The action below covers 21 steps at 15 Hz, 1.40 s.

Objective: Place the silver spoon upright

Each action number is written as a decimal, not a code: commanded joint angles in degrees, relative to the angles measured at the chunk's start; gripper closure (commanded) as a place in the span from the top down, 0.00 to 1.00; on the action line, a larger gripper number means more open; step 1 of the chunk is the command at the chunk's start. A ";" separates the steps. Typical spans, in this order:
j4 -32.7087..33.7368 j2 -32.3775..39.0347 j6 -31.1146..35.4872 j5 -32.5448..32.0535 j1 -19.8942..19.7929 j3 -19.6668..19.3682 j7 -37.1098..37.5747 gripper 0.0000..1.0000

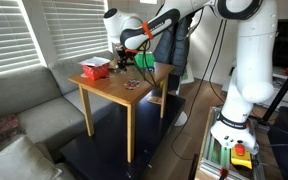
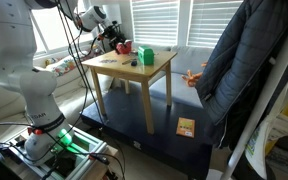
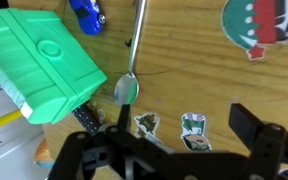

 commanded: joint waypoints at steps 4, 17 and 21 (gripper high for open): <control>-5.62 -12.21 -2.55 20.50 -3.03 0.09 -11.84 1.00; -8.17 -22.21 -14.29 24.84 -6.54 -1.43 -15.19 1.00; -9.69 -24.30 -14.58 25.11 -6.79 -1.63 -15.93 1.00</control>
